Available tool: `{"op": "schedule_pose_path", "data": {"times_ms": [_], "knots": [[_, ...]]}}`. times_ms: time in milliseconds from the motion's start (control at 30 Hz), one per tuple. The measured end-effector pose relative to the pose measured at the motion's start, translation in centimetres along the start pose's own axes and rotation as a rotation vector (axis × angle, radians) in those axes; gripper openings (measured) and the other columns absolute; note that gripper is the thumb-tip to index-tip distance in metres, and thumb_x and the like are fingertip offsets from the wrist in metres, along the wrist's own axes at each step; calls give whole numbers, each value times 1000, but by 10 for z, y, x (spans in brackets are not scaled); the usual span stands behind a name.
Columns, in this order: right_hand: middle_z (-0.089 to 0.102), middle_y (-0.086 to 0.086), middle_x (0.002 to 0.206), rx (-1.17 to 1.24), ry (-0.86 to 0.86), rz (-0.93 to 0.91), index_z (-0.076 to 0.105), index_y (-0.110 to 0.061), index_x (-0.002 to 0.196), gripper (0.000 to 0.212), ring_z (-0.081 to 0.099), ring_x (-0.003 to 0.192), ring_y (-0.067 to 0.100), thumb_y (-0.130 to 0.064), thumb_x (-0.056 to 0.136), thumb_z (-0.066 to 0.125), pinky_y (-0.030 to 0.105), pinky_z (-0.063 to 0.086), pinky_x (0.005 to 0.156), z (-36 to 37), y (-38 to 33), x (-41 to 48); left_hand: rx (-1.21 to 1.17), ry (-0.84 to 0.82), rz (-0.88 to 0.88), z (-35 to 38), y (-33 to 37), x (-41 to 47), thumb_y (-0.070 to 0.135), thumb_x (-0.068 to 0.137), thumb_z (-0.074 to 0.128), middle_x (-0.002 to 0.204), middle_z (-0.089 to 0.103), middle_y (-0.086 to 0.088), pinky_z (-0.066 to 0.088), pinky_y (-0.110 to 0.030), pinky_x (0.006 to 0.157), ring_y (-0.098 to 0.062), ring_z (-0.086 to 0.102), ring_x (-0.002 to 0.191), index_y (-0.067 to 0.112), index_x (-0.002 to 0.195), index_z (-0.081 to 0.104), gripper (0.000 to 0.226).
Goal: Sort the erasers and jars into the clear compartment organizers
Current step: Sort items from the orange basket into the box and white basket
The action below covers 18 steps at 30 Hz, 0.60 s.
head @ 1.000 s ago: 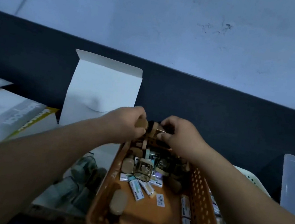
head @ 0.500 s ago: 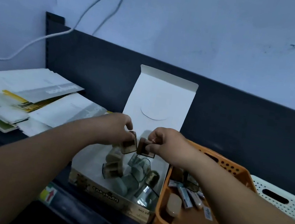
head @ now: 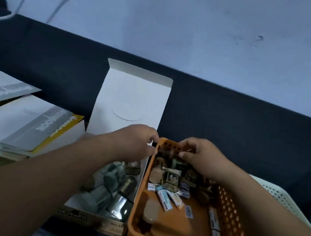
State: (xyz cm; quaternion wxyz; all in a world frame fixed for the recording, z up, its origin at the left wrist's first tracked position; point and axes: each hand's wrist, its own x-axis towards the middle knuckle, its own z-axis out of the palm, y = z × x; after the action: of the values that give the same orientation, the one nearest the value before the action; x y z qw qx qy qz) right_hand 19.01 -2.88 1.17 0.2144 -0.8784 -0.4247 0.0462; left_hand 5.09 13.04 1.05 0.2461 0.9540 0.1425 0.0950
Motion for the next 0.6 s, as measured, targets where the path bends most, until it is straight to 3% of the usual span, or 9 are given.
{"op": "schedule_pose_path", "data": {"times_ms": [33,133,267,367,467,600], "knots": [[65,-9,106,-39,-3,44,65,-29,112,23,60,99,11,-29,89,66,32,49,89,-3,10,-4,13,-27,27,6,9,4,29,91,60,117,58,2,45,-23,77,-11,56,94,21,121,59,31],[64,-10,113,-139,-63,130,63,-33,118,33,59,103,11,-33,85,69,32,48,92,-3,29,-14,94,-99,82,25,27,16,29,89,62,120,59,1,45,-27,86,-17,56,106,22,121,59,33],[61,-6,119,-204,-93,83,59,-27,126,45,56,104,13,-30,82,72,26,45,87,3,35,-20,206,-225,138,47,41,29,27,86,65,116,62,0,49,-31,84,-17,57,103,22,123,58,38],[56,-3,126,-280,-102,56,55,-28,131,56,52,113,17,-33,79,74,30,45,94,8,42,-18,292,-313,167,61,45,33,30,83,69,121,60,-1,49,-34,90,-19,56,108,18,128,54,49],[52,-1,127,-368,-79,27,52,-30,131,60,48,118,22,-43,76,73,36,42,99,15,49,-16,431,-303,203,72,45,36,31,82,69,114,61,-2,50,-36,88,-20,57,104,17,121,57,43],[50,2,123,-426,-46,18,50,-26,130,62,44,117,25,-47,76,72,42,41,99,25,52,-13,424,-266,199,76,44,38,27,83,66,112,60,-2,50,-34,86,-19,57,101,18,119,57,37]]}}
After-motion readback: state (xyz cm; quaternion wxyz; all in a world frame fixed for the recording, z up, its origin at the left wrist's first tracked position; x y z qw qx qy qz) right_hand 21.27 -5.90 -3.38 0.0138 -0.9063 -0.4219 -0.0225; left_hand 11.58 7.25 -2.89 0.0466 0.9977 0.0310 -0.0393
